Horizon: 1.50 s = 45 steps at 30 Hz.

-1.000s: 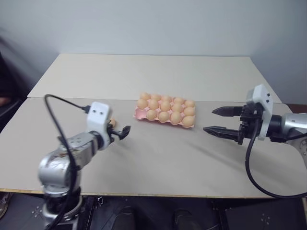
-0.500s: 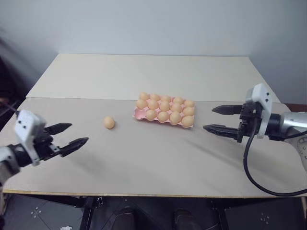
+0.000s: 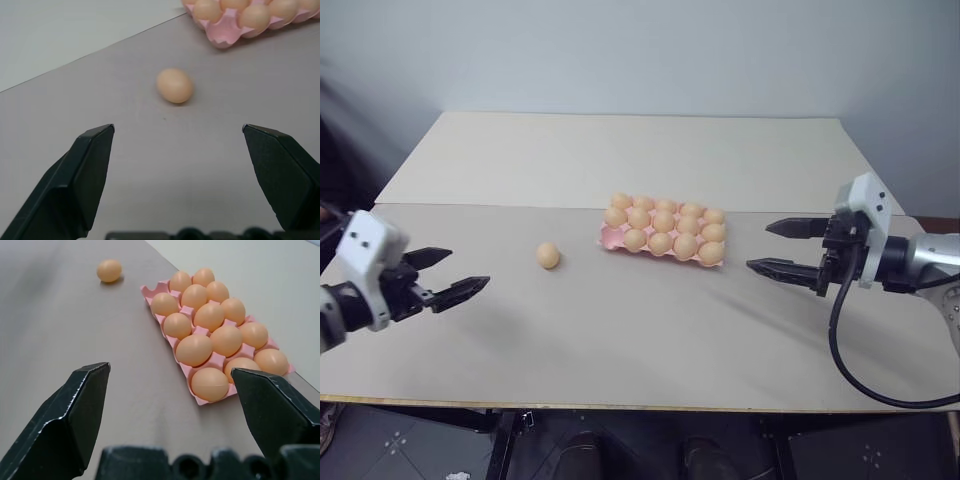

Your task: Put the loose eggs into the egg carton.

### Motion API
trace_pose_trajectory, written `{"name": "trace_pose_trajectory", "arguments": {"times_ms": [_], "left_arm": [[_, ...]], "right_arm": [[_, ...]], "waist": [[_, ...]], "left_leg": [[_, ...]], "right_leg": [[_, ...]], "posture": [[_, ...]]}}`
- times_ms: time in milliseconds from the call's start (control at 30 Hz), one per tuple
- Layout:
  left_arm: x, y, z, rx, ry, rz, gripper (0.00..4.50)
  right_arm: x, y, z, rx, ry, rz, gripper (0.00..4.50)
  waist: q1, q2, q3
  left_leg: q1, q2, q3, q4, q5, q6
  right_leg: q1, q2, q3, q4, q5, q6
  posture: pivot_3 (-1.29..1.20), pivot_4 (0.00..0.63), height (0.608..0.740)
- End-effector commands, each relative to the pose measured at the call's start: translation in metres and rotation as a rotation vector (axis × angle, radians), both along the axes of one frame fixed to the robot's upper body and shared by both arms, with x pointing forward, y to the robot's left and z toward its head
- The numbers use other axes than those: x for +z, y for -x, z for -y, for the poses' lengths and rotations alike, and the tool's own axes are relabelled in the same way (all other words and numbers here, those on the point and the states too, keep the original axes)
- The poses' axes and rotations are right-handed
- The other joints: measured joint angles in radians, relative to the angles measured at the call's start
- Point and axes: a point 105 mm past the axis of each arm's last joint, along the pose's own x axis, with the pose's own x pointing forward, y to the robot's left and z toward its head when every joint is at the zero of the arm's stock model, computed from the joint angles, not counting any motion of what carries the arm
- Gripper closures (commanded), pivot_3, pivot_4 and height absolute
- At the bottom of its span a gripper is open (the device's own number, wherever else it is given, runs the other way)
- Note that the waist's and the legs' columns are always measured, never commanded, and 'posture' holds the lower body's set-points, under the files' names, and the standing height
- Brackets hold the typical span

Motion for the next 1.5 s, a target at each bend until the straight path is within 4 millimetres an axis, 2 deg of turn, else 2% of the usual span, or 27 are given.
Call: {"name": "trace_pose_trajectory", "arguments": {"times_ms": [33, 400, 533, 867, 1000, 1367, 1500], "left_arm": [[0.001, -0.016, 0.008, 0.006, -0.028, 0.059, 0.02], [-0.026, -0.066, 0.038, 0.004, 0.084, 0.096, 0.02], [-0.042, -0.084, 0.050, 0.083, 0.089, 0.087, 0.02], [-0.060, -0.096, 0.067, 0.246, 0.143, 0.116, 0.02], [-0.069, -0.101, 0.074, 0.253, 0.162, 0.087, 0.02], [-0.087, -0.118, 0.077, 0.323, 0.216, 0.027, 0.02], [-0.087, -0.120, 0.081, 0.309, 0.226, 0.030, 0.94]], "right_arm": [[0.016, 0.001, 0.000, 0.006, -0.001, 0.078, 0.00], [0.017, 0.002, -0.002, 0.019, 0.004, 0.076, 0.00], [0.018, 0.002, -0.002, 0.019, 0.005, 0.077, 0.00], [0.017, 0.005, -0.001, 0.010, 0.008, 0.073, 0.00], [0.019, 0.005, -0.002, 0.020, 0.007, 0.077, 0.00], [0.021, 0.009, -0.001, 0.024, 0.012, 0.075, 0.00], [0.020, 0.009, -0.003, 0.028, 0.011, 0.074, 0.00]], "waist": [[0.001, 0.000, 0.000], [0.001, 0.000, 0.000], [0.002, 0.000, 0.000], [0.002, 0.000, 0.000], [0.002, 0.000, 0.000], [0.004, -0.001, 0.000], [0.003, -0.001, 0.000]], "left_leg": [[0.000, 0.000, 0.000, 0.000, 0.000, 0.000], [-0.001, 0.000, 0.000, 0.001, 0.000, 0.000], [-0.001, -0.001, 0.000, 0.001, 0.000, 0.000], [-0.001, -0.001, -0.001, 0.002, 0.000, 0.000], [-0.001, -0.001, -0.001, 0.002, 0.000, 0.000], [0.000, -0.001, -0.001, 0.002, 0.000, 0.000], [0.000, -0.001, -0.001, 0.002, 0.000, 0.000]], "right_leg": [[0.000, 0.000, 0.000, 0.000, 0.000, 0.000], [0.000, 0.000, 0.000, 0.001, 0.000, 0.000], [0.000, 0.000, 0.000, 0.001, 0.000, 0.000], [0.001, 0.000, 0.000, 0.001, 0.000, 0.001], [0.001, 0.000, 0.000, 0.001, 0.000, 0.001], [0.001, -0.001, -0.001, 0.001, 0.000, 0.001], [0.001, -0.001, -0.001, 0.001, 0.000, 0.001]], "posture": [[0.00, 0.150, 0.740], [0.00, 0.150, 0.740], [0.00, 0.150, 0.740], [0.00, 0.150, 0.740], [0.00, 0.150, 0.740], [0.00, 0.150, 0.740], [0.00, 0.150, 0.740]]}}
